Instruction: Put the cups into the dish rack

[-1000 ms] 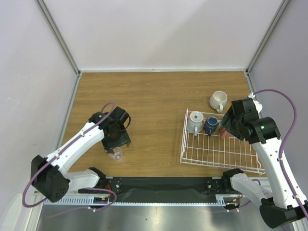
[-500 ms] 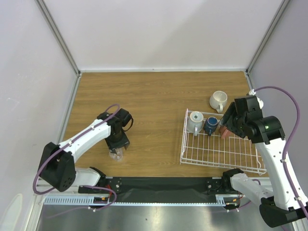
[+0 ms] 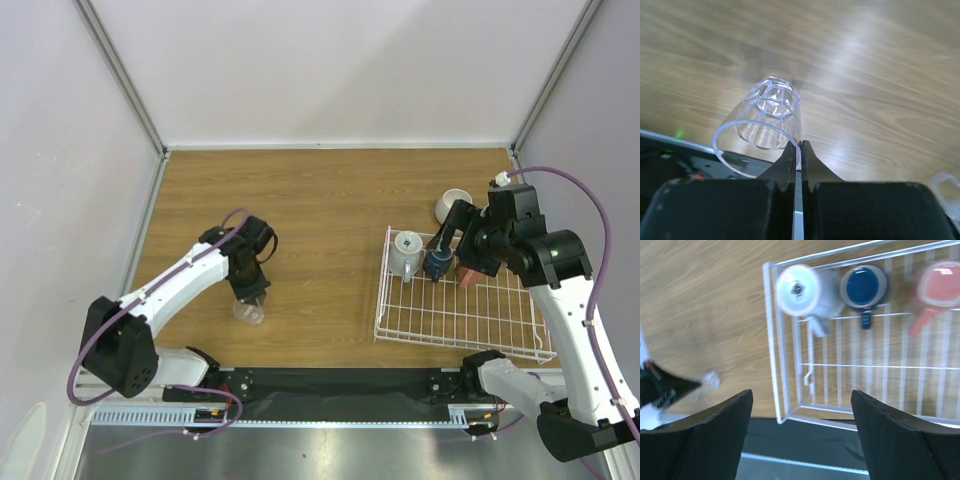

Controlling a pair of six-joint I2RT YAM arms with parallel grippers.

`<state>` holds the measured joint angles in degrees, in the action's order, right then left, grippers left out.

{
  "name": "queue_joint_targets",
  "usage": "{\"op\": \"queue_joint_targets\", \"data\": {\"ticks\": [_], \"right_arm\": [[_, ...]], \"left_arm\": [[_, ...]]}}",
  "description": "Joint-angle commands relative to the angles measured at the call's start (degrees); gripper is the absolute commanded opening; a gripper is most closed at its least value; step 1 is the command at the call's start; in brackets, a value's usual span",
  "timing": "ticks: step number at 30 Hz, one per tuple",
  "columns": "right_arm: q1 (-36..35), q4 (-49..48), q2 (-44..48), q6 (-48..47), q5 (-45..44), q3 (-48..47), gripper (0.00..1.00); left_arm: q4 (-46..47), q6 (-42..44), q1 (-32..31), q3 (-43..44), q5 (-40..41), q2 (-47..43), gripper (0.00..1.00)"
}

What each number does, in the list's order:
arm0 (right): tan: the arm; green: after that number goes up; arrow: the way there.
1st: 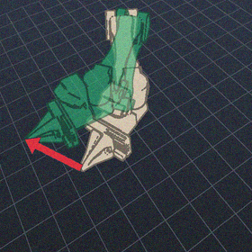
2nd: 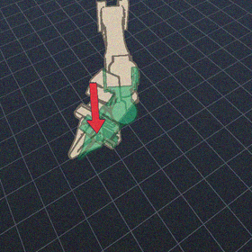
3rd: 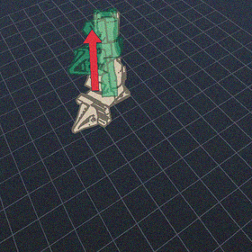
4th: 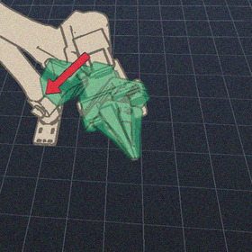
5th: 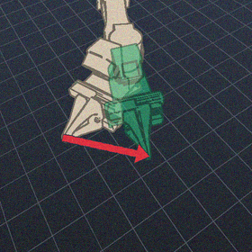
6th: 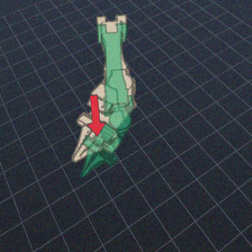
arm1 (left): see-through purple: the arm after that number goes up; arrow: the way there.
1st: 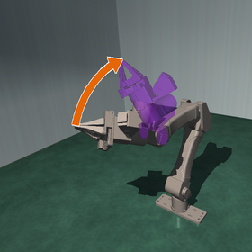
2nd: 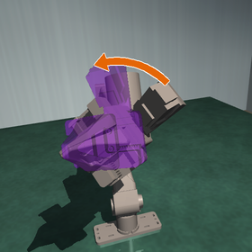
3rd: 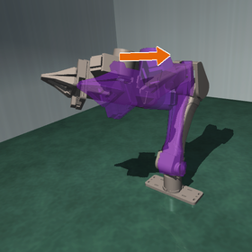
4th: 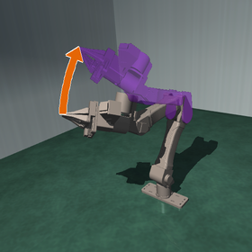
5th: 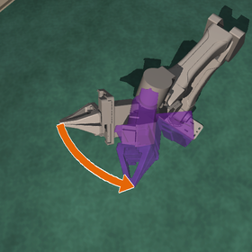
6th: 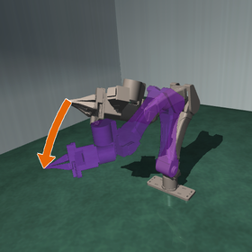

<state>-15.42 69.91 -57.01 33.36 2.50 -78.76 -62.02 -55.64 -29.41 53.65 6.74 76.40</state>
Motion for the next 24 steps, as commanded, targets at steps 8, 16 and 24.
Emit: {"op": "queue_joint_targets", "data": {"ticks": [8, 16, 24], "right_arm": [[-0.1, -13.9, 1.4, 0.3, 23.3, -0.6, 0.98], [-0.2, -36.3, 5.6, 10.0, 39.9, 8.1, 1.0], [-0.9, -42.1, 5.2, 11.0, 43.8, 9.6, 1.0]], "left_arm": [[32.6, 2.7, 0.6, 11.2, -29.4, -13.8, 0.0], [81.3, -26.5, 0.8, -2.6, -47.0, -16.5, 0.0], [106.2, -43.2, -1.1, -8.1, -48.2, -14.8, 0.0]]}}
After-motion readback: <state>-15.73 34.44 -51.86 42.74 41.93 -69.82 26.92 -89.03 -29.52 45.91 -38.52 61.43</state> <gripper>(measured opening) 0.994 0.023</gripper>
